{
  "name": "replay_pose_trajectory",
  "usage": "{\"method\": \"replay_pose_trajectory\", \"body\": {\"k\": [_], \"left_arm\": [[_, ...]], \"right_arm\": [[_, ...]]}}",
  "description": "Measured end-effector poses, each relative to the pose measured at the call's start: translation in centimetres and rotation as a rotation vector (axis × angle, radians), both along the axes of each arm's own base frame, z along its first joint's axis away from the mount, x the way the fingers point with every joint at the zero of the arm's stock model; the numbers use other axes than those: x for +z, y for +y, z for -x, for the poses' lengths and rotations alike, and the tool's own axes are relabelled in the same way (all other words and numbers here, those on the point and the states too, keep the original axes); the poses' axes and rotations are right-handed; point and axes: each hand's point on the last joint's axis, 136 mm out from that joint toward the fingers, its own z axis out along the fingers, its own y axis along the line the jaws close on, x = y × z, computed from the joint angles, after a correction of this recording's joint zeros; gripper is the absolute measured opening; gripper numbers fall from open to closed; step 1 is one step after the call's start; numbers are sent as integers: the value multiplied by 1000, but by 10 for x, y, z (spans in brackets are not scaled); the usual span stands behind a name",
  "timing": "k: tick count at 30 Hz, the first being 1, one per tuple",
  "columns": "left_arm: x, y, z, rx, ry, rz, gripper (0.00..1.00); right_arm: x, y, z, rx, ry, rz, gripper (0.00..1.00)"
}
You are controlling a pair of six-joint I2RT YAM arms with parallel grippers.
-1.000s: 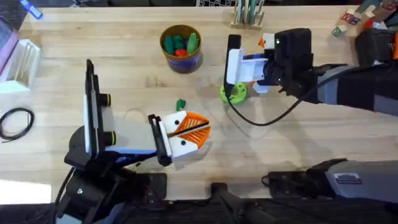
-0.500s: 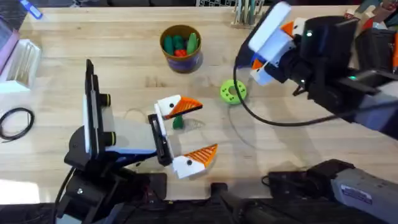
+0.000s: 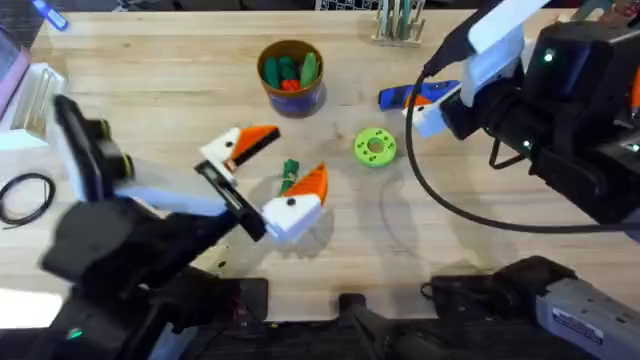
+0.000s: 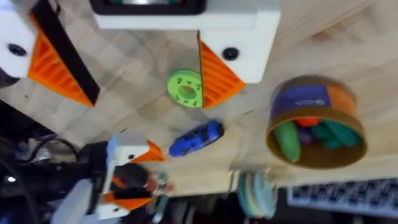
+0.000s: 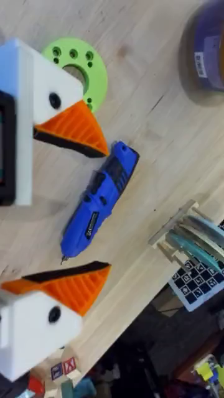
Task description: Pick up the gripper from the table and insert it into the empty holder that is missing its gripper. Then pick up a screw, insert it into the mounting hole, and use the screwdriver to tighten it. Finally, clean up the table by picking up the vegetable and placing it into the bucket.
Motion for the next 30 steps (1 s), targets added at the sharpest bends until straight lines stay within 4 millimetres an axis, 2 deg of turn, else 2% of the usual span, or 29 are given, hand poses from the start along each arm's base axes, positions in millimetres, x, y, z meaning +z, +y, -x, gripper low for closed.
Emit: {"method": "replay_pose_trajectory", "body": {"k": [4, 7, 12, 17, 25, 30], "left_arm": [[19, 16, -8, 113, 116, -50, 985], [14, 26, -17, 190, 274, -137, 985], [-18, 39, -30, 273, 567, -315, 985], [-46, 37, -52, 298, 712, -411, 985], [-109, 39, -60, 308, 932, -546, 988], [-136, 42, -56, 381, 1020, -632, 988]], "right_arm": [[0, 1, 0, -7, 6, -28, 989], [2, 2, -1, -17, 2, -53, 989], [6, 3, -3, -28, -12, -83, 991], [6, 3, -3, -31, -10, -95, 991], [6, 3, -3, -58, 0, -143, 992], [6, 3, -3, -62, 2, -152, 992]]}}
